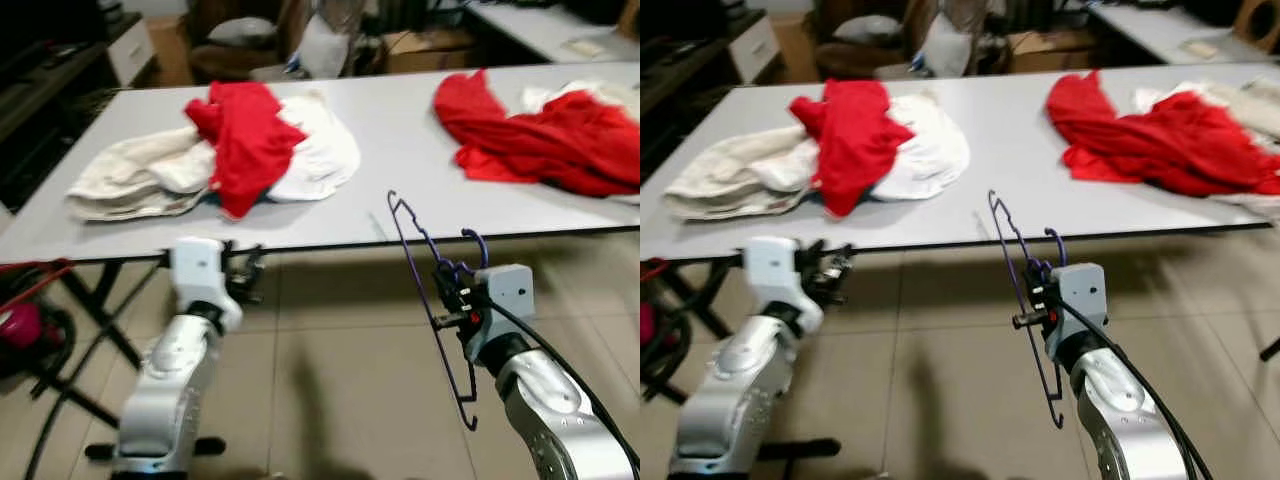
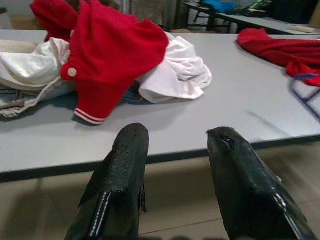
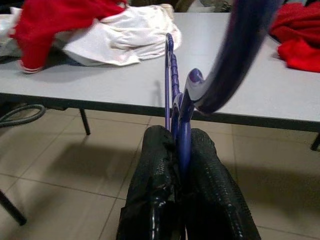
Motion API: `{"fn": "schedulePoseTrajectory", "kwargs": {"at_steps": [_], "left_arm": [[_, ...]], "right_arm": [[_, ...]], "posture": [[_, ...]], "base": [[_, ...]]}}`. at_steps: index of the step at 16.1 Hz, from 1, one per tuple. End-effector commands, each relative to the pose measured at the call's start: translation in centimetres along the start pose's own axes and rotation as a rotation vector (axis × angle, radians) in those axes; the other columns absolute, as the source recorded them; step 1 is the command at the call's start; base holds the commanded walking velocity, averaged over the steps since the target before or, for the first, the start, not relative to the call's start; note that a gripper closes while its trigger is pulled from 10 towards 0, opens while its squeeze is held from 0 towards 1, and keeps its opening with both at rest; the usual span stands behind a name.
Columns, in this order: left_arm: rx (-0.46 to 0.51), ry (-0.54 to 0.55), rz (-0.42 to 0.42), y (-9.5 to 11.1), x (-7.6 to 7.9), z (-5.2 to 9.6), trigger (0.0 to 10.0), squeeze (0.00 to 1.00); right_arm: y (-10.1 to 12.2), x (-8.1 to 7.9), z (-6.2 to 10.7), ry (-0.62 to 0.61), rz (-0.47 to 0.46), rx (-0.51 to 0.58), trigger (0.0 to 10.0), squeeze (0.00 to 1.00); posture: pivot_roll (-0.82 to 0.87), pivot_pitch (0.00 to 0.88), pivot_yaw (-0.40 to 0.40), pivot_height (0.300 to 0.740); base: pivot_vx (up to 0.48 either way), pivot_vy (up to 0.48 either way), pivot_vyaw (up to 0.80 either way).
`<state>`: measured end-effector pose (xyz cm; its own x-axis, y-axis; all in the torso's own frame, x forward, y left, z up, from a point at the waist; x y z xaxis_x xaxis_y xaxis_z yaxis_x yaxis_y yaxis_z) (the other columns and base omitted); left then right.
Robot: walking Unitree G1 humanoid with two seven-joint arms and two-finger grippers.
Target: Hang hanger
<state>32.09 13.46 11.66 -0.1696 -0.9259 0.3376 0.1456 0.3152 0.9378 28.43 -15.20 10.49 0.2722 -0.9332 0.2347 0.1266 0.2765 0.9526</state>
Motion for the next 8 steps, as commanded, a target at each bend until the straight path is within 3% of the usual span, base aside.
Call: {"fn": "schedulePoseTrajectory", "kwargs": {"at_steps": [1,2,4,8], "left_arm": [[0.003,0.005,-0.006,0.2,-0.3,0.1,10.0,0.00],[0.009,-0.006,-0.015,0.2,-0.2,0.1,10.0,0.00],[0.035,-0.012,0.017,0.7,-0.4,0.0,10.0,0.00],[0.048,0.003,0.019,0.9,-0.9,0.1,10.0,0.00]], "right_arm": [[0.6,0.2,-0.2,-0.005,0.004,0.018,10.0,0.00],[0.4,-0.2,-0.3,0.020,-0.027,0.004,10.0,0.00],[1.5,-0.8,-0.5,0.030,0.011,0.065,10.0,0.00],[1.8,-1.0,-0.7,0.051,0.053,0.073,10.0,0.00]], "posture": [[-0.11,0.000,0.074,0.740],[-0.11,0.000,0.076,0.740],[-0.11,0.000,0.077,0.740],[-0.11,0.000,0.071,0.740]], "base": [[0.000,0.000,0.00],[0.000,0.000,0.00],[0.000,0.000,0.00],[0.393,0.000,0.00]]}}
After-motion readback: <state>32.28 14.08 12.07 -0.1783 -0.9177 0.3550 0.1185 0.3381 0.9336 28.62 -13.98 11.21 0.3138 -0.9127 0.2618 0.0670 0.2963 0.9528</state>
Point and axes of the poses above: a point about 5 cm out from each wrist's last joint towards the gripper, its own z axis pointing back from the gripper into the wrist, its own y axis along the axis of the wrist's last joint, x = y × z, the point moved 6 cm from there along -z, pointing out of the wrist towards the gripper, and after that the axes turned 14 degrees about z, right-handed, at the moved point
